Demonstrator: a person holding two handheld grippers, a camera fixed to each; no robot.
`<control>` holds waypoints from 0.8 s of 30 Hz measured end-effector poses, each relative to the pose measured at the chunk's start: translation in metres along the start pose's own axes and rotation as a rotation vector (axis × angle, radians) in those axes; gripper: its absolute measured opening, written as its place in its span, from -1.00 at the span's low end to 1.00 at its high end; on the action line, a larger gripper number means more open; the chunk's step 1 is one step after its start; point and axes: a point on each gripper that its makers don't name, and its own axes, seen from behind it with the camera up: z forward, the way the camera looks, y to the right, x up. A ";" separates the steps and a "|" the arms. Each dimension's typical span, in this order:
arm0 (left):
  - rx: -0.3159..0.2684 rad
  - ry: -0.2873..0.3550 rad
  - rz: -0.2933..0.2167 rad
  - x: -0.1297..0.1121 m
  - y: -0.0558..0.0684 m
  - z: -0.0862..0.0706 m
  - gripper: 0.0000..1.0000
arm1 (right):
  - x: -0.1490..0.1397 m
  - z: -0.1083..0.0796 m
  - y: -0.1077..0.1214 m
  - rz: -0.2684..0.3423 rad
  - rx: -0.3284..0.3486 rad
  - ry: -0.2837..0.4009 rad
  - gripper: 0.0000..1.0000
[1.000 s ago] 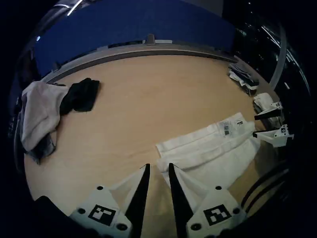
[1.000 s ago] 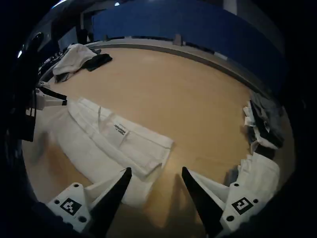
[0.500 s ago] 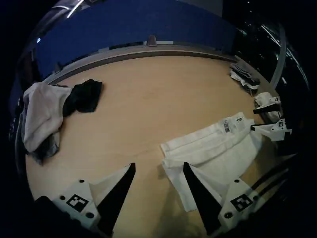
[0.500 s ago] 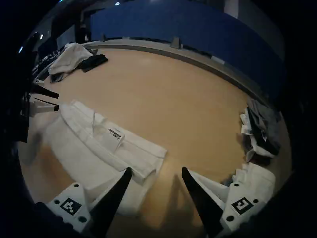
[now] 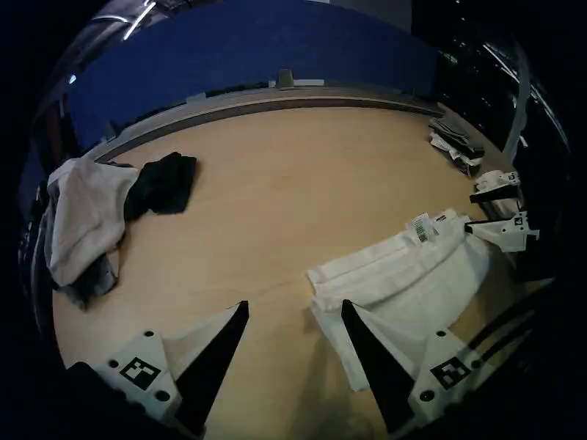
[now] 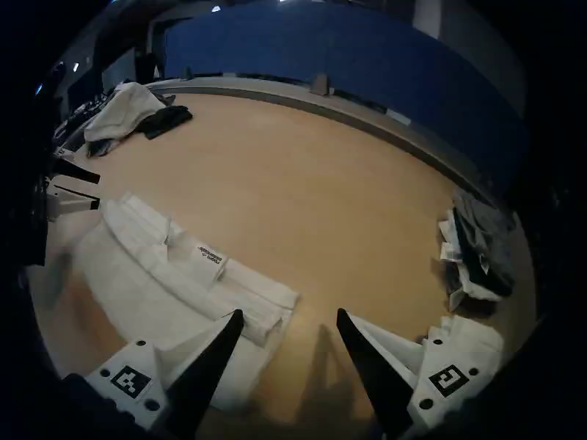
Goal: Fold towel
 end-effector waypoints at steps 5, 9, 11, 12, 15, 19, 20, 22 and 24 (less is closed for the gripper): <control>-0.001 -0.001 0.000 0.000 0.000 -0.001 0.88 | 0.002 -0.002 -0.002 0.003 0.011 0.005 1.00; -0.001 -0.002 0.002 -0.001 0.000 -0.001 0.89 | 0.002 -0.004 -0.003 0.006 0.016 0.011 1.00; 0.001 -0.001 0.004 -0.002 0.000 -0.002 0.89 | 0.003 -0.005 -0.004 0.006 0.018 0.016 1.00; 0.002 -0.001 0.006 -0.002 0.000 -0.002 0.89 | 0.003 -0.006 -0.005 0.004 0.020 0.018 1.00; 0.006 -0.001 0.008 -0.002 0.000 -0.004 0.89 | 0.005 -0.009 -0.010 -0.004 0.032 0.026 1.00; 0.008 -0.002 0.006 -0.004 -0.001 -0.007 0.89 | 0.007 -0.010 -0.017 -0.015 0.044 0.029 1.00; 0.009 -0.002 0.004 -0.005 -0.001 -0.009 0.89 | 0.007 -0.010 -0.020 -0.017 0.048 0.029 1.00; 0.009 -0.001 -0.001 -0.006 -0.001 -0.011 0.89 | 0.009 -0.010 -0.025 -0.018 0.058 0.029 1.00; 0.009 0.000 -0.006 -0.008 -0.001 -0.014 0.89 | 0.010 -0.010 -0.030 -0.019 0.070 0.030 1.00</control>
